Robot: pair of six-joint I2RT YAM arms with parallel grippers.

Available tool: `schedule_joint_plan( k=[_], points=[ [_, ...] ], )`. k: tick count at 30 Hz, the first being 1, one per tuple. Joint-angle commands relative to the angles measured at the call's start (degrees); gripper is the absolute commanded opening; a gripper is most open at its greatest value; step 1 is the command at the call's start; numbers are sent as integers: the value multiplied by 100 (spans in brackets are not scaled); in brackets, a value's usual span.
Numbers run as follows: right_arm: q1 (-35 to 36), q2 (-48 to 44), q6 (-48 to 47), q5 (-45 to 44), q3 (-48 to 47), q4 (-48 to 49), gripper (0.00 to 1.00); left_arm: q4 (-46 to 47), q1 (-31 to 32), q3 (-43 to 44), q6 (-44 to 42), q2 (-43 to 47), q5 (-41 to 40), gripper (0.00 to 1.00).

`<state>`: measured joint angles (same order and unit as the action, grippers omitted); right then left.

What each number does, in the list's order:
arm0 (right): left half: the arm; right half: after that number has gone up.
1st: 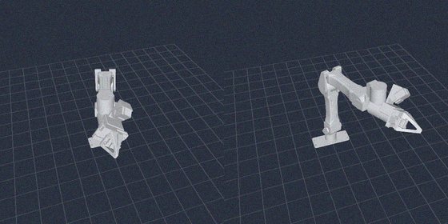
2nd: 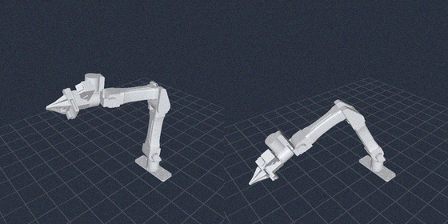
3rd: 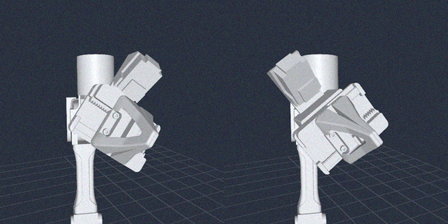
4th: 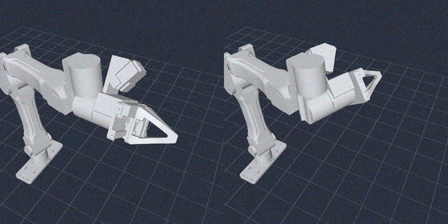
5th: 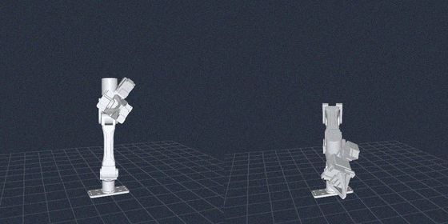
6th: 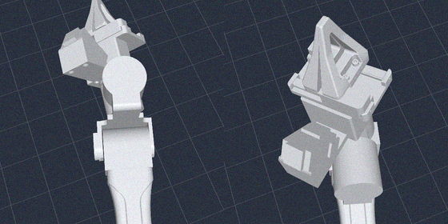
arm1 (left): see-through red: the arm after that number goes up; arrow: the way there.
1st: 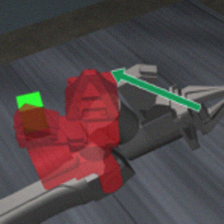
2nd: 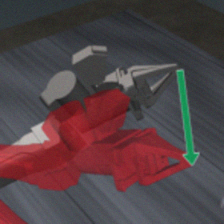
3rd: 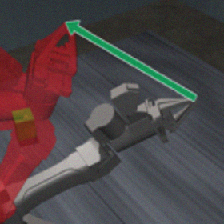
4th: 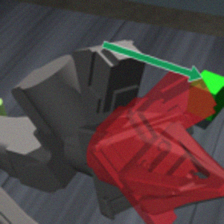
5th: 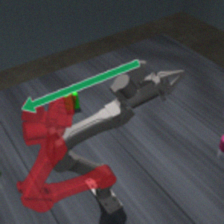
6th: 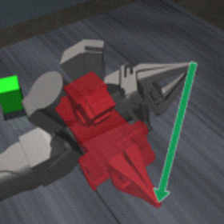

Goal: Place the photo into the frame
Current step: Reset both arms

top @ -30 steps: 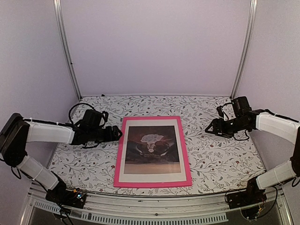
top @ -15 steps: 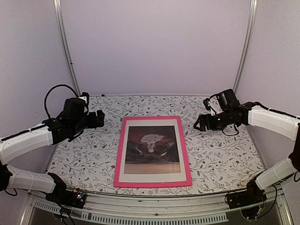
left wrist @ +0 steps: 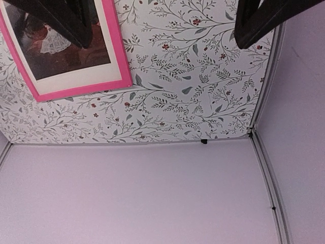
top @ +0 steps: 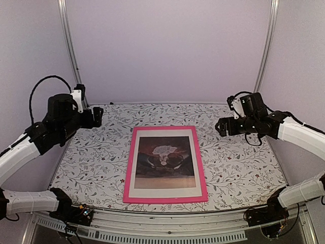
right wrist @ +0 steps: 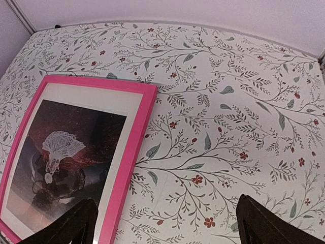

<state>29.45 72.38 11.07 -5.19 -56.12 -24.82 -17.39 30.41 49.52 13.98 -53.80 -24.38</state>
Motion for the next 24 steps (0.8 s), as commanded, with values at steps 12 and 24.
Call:
schedule_joint_plan(
  k=[12,24],
  points=[
    [-89,-1452,-381,-710,356,146,99,198,-81,-413,-864,1011,254,100],
    [-88,-2015,-404,-633,830,508,99,558,-97,-925,-1025,1548,323,100]
  ],
)
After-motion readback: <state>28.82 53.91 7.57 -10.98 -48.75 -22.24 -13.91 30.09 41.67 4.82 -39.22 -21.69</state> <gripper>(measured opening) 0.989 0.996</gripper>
